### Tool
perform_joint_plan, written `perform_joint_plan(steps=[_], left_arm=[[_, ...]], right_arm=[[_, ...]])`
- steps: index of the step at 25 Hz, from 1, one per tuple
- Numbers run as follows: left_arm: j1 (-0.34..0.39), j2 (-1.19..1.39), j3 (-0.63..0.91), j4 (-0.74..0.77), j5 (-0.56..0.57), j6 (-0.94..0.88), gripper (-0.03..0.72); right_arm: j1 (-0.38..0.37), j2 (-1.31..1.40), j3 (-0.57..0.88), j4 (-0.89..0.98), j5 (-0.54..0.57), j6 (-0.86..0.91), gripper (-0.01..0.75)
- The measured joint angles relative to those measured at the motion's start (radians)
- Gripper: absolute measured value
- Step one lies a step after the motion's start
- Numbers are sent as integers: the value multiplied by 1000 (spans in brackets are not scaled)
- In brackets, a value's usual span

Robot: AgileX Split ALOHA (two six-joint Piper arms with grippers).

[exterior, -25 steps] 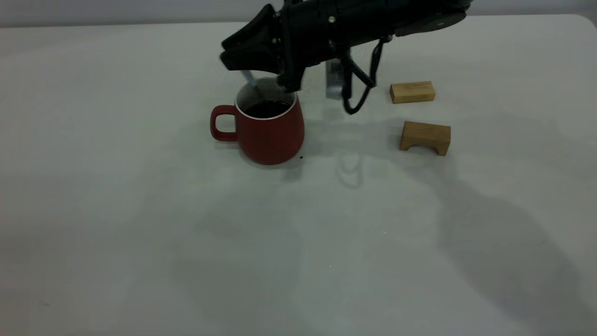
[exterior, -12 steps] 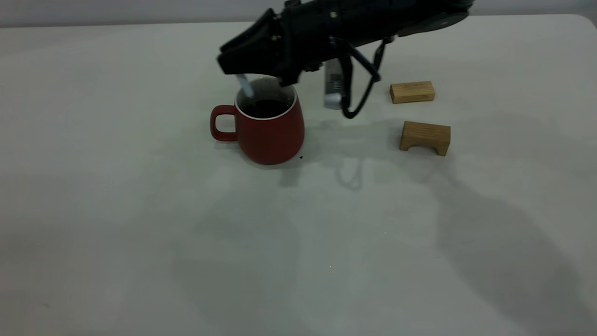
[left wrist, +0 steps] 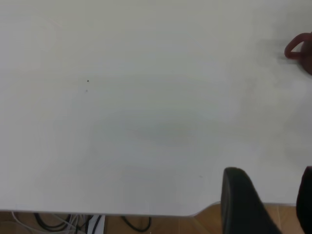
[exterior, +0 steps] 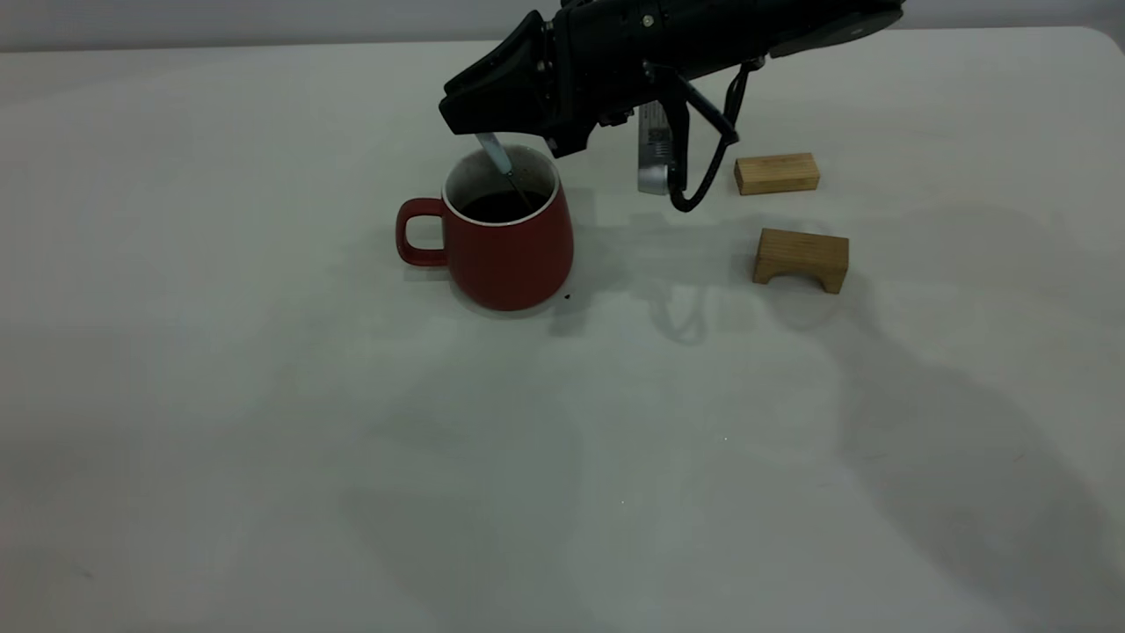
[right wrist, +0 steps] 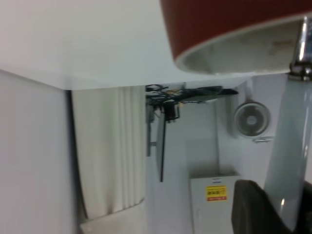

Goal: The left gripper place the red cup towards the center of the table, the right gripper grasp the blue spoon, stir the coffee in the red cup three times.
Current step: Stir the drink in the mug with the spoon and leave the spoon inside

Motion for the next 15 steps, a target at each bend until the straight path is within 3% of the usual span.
perform_joint_plan(steps=[5,7,15], left_arm=[[0,0,0,0,0,0,353],[0,0,0,0,0,0,353],[0,0,0,0,0,0,353]], right_arm=[[6,0,0,-6,9,0,157],[8,0,0,-6,12,0,191],[10,-19,0,-71,32,0,544]])
